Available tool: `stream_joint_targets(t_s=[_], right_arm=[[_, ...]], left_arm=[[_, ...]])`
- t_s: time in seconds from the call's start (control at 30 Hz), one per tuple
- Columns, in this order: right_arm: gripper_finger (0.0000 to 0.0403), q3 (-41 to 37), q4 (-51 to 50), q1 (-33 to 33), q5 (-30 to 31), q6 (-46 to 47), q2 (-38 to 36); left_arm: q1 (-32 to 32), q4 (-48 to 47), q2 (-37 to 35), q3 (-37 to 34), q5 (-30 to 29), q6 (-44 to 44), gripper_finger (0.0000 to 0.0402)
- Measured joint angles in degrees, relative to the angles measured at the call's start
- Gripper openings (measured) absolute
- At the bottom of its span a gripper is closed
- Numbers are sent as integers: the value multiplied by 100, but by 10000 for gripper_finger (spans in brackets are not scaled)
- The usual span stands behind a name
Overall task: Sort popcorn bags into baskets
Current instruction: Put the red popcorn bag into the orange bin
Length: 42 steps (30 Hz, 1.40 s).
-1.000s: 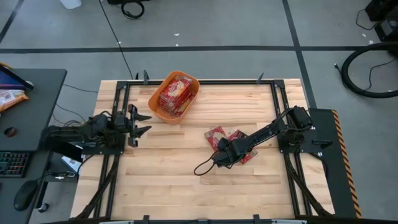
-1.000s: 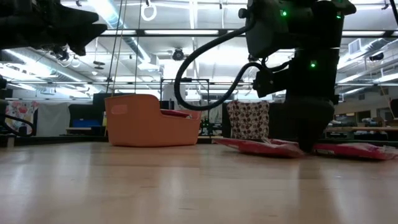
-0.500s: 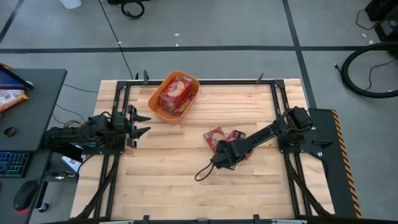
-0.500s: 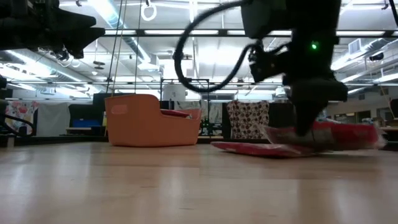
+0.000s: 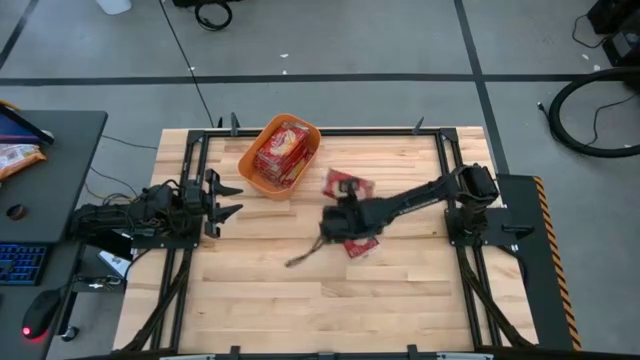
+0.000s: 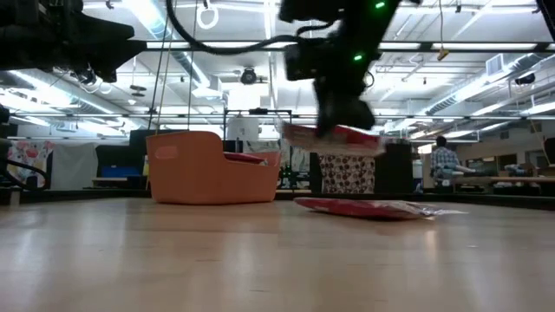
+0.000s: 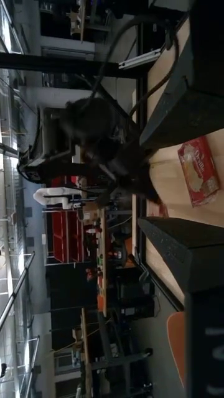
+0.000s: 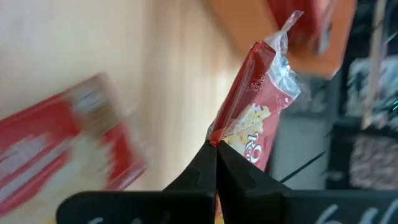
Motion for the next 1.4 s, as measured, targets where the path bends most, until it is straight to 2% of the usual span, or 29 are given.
stream_joint_targets(t_s=[0.13, 0.27, 0.37, 0.5, 0.63, 0.77, 0.93, 1.17, 1.4], right_arm=[[4, 0, 1259, -356, 347, -1730, 16], [4, 0, 2539, -759, 283, -3413, 16], [4, 0, 3326, -1086, -230, -4563, 16], [4, 0, 4149, -1480, -962, -5633, 16], [5, 2, 4615, -1806, -1788, -6139, 20], [5, 26, 5235, -1974, -1910, -6534, 267], [5, 625, 5077, -2111, -2210, -7013, 879], [14, 1813, 5024, -2315, -2189, -8121, 1797], [80, 2369, 4752, -2394, -1645, -8278, 2380]], left_arm=[[0, -13, 0, 0, -2, 26, 194], [0, -13, 0, 0, -2, 39, 194], [0, 114, 1, 0, -115, 56, 194], [2, 357, 2, 0, -348, 309, 194], [0, 591, 2, 0, -369, 582, 194], [0, 887, 0, 0, -374, 1033, 194], [0, 1040, 0, 0, -478, 1660, 194], [2, 1085, 2, 0, -543, 2003, 194], [2, 1015, 2, 0, -757, 2052, 194]])
